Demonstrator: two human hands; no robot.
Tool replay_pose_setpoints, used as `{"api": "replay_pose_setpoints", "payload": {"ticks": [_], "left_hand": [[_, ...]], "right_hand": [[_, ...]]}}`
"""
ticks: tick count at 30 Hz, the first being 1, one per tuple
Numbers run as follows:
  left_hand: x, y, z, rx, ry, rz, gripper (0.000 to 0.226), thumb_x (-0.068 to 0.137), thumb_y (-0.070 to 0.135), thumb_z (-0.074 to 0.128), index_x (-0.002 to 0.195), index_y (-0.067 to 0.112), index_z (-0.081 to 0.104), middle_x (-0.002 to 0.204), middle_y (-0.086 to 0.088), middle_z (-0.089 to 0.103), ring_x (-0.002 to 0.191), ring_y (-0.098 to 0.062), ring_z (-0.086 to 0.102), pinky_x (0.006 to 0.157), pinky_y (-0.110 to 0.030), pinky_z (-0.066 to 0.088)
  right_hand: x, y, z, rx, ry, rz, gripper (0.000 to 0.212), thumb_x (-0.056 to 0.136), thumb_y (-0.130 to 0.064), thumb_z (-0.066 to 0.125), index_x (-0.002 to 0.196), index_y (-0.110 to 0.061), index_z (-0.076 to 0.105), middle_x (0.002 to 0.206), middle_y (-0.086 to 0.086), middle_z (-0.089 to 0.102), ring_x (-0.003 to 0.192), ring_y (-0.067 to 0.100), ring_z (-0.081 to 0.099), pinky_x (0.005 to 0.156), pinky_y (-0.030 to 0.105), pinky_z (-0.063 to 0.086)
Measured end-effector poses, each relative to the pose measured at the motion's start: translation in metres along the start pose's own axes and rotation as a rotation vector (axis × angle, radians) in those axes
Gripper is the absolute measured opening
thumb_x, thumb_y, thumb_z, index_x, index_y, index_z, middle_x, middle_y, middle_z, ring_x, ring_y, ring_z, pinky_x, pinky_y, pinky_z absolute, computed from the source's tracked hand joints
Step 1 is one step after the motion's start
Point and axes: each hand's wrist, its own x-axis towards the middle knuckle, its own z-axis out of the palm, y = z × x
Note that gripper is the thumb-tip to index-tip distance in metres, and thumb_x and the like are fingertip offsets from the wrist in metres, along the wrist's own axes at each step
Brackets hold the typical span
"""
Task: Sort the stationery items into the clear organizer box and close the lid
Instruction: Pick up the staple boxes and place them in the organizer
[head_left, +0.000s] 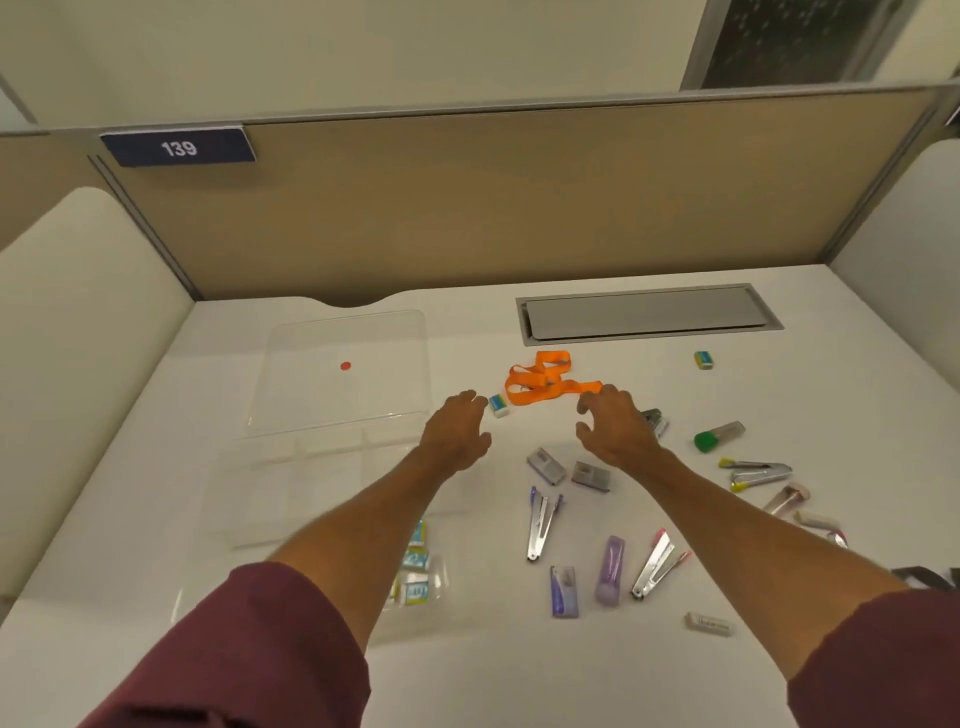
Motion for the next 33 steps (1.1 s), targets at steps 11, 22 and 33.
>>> {"api": "replay_pose_setpoints", "payload": {"ticks": [11,22,33], "left_hand": [[0.080,0.018,0.054,0.014,-0.009,-0.085,0.065,0.095,0.030,0.052,0.149,0.012,0.020,0.155,-0.009,0.027,0.142,-0.027,0.029,0.114,-0.039,0.030],[0.089,0.016,0.065,-0.057,0.145,-0.129,0.054,0.100,0.016,0.042,0.150,0.014,0.021,0.148,-0.011,0.040,0.133,-0.028,0.041,0.106,-0.040,0.040],[0.084,0.014,0.052,-0.053,0.119,-0.123,0.043,0.100,0.015,0.045,0.141,0.012,0.037,0.145,-0.009,0.045,0.131,-0.026,0.044,0.103,-0.039,0.042]], "right_hand": [[0.082,0.115,-0.004,-0.015,0.014,0.178,0.046,0.093,-0.023,0.054,0.136,-0.014,0.042,0.139,0.013,0.039,0.132,0.030,0.034,0.098,0.042,0.044],[0.143,0.191,-0.006,-0.096,-0.071,0.264,0.056,0.098,-0.022,0.044,0.149,-0.024,0.020,0.160,0.011,0.006,0.147,0.038,0.003,0.111,0.052,0.030],[0.135,0.191,0.003,-0.084,0.043,0.239,0.041,0.088,0.012,0.040,0.127,0.001,0.049,0.127,0.023,0.045,0.116,0.040,0.045,0.090,0.044,0.047]]}}
